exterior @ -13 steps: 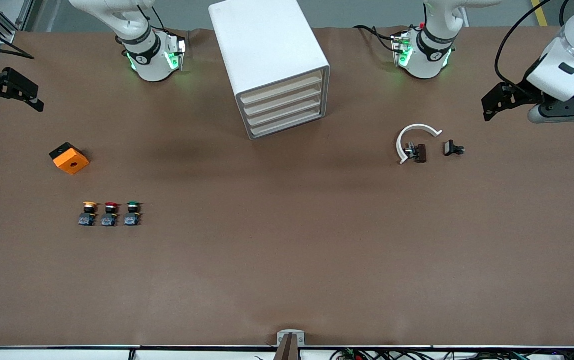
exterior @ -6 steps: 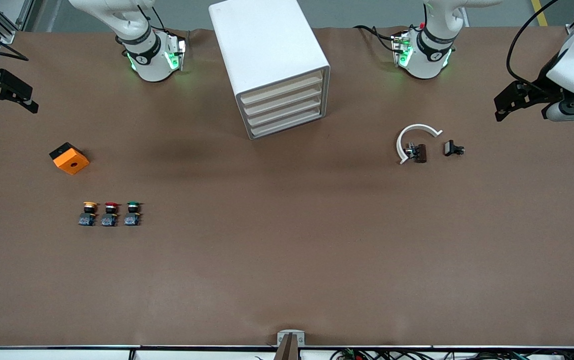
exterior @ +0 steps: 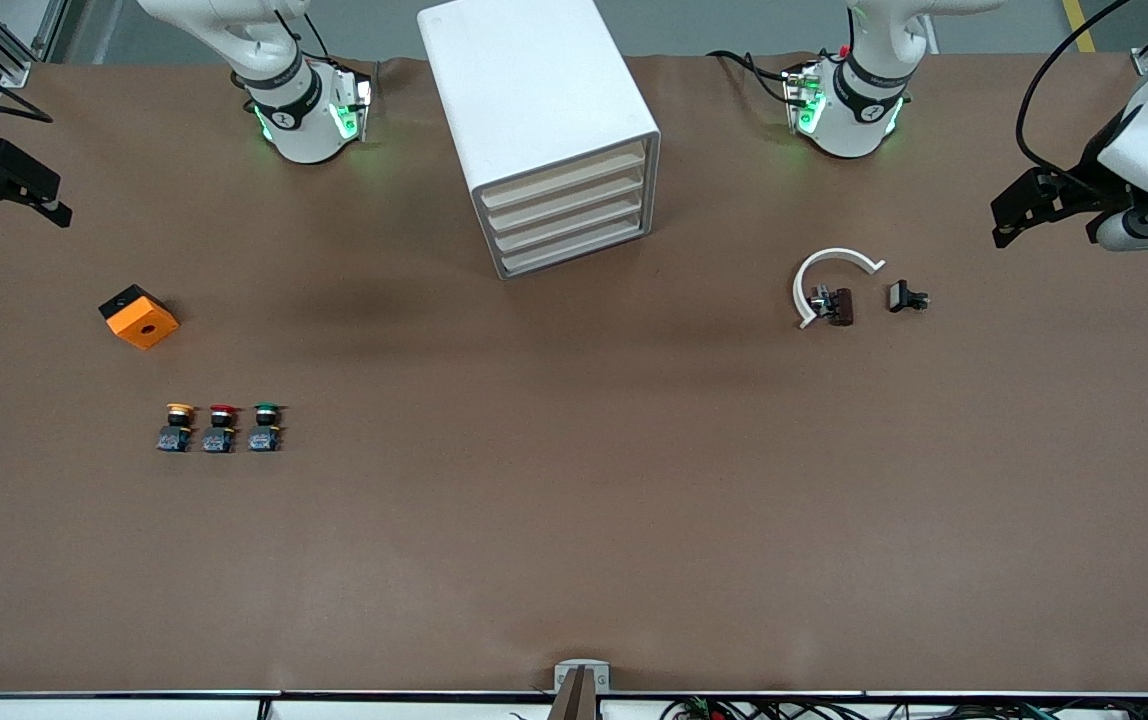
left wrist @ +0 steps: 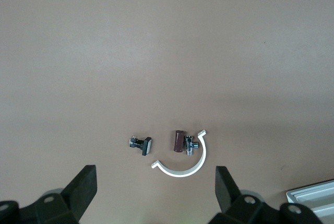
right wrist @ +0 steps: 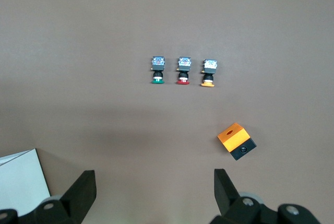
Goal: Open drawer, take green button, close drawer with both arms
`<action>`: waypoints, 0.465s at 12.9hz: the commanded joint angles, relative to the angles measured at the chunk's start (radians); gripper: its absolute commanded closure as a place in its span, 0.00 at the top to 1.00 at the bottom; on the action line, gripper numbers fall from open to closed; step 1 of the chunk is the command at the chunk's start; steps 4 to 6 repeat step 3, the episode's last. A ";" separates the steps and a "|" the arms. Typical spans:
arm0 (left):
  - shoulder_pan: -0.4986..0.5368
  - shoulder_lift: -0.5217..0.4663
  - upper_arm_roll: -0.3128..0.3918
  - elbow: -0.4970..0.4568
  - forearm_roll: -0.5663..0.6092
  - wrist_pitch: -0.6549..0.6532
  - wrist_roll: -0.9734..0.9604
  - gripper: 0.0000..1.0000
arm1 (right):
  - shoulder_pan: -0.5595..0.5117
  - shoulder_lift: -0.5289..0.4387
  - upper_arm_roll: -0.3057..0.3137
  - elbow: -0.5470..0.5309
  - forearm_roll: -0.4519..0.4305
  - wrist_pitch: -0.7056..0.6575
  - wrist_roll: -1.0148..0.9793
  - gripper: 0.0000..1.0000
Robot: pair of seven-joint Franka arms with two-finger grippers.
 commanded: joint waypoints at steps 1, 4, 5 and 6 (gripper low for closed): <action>0.005 0.009 0.002 0.027 -0.016 -0.024 0.030 1.00 | -0.006 -0.020 0.006 -0.017 -0.009 0.007 -0.002 1.00; 0.005 0.009 0.002 0.026 -0.016 -0.024 0.030 1.00 | -0.009 -0.020 0.010 -0.017 -0.008 0.005 -0.001 1.00; 0.005 0.009 0.002 0.026 -0.016 -0.024 0.030 1.00 | -0.009 -0.020 0.010 -0.017 -0.008 0.005 -0.001 1.00; 0.005 0.009 0.002 0.026 -0.016 -0.024 0.030 1.00 | -0.009 -0.020 0.010 -0.017 -0.008 0.005 -0.001 1.00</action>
